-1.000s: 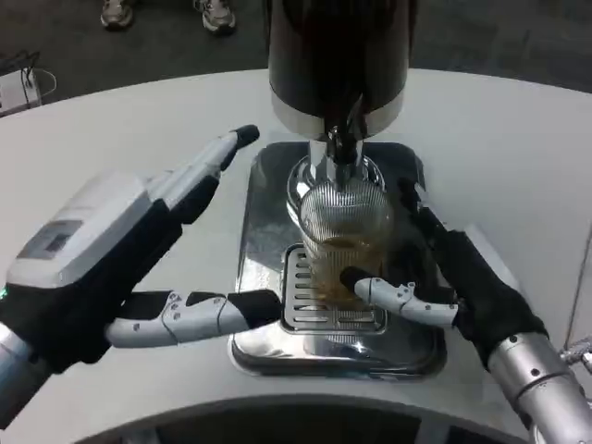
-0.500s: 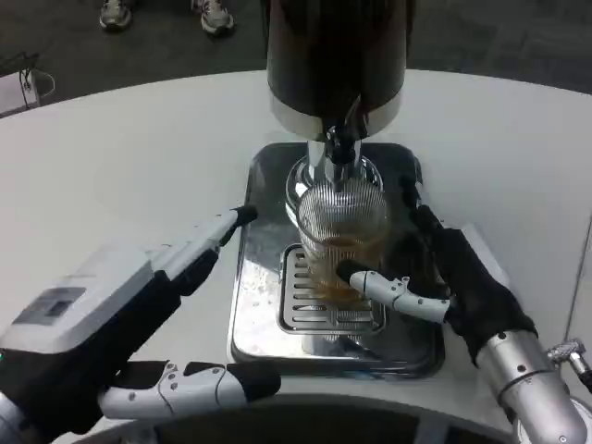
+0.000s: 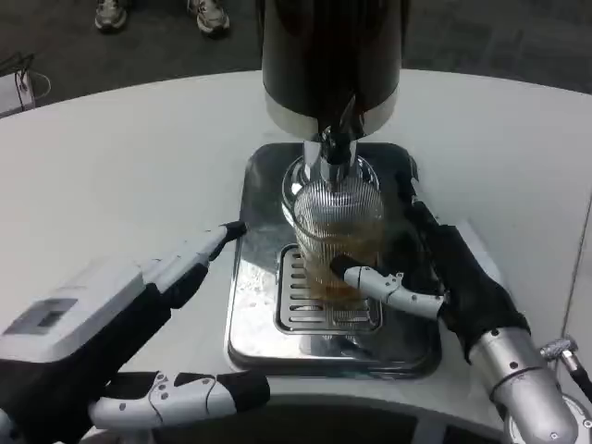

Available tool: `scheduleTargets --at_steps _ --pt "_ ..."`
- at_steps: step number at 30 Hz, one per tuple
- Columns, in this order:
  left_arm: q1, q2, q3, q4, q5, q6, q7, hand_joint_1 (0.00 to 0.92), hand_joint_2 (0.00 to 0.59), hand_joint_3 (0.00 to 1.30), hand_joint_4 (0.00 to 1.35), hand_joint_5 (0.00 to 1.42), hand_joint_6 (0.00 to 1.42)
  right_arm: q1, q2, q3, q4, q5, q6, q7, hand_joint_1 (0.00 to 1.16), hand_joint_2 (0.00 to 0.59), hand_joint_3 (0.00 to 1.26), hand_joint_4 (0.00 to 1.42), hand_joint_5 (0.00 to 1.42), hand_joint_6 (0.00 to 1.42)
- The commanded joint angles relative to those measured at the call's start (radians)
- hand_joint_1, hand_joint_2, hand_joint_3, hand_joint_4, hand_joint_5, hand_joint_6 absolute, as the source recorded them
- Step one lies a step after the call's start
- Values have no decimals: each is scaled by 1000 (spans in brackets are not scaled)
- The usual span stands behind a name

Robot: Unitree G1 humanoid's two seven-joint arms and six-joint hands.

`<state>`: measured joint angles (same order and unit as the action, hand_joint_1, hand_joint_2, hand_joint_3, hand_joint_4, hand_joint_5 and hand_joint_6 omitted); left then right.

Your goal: Grasp the cup under the faucet to collect the drink, then remove the cup.

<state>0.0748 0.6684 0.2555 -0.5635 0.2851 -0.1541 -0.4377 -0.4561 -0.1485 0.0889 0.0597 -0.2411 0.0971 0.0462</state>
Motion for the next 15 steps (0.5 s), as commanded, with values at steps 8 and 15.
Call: scheduleTargets --at_steps 8,15 --pt "-61 20 -57 37 21 26 -29 0 75 8 0 35 161 63 -1 7 -100 55 -9 56 718 222 0 0 37 13" --pt "-53 20 -55 33 22 26 -32 0 75 10 0 39 160 90 -5 10 -139 66 -9 61 718 222 0 0 38 16"
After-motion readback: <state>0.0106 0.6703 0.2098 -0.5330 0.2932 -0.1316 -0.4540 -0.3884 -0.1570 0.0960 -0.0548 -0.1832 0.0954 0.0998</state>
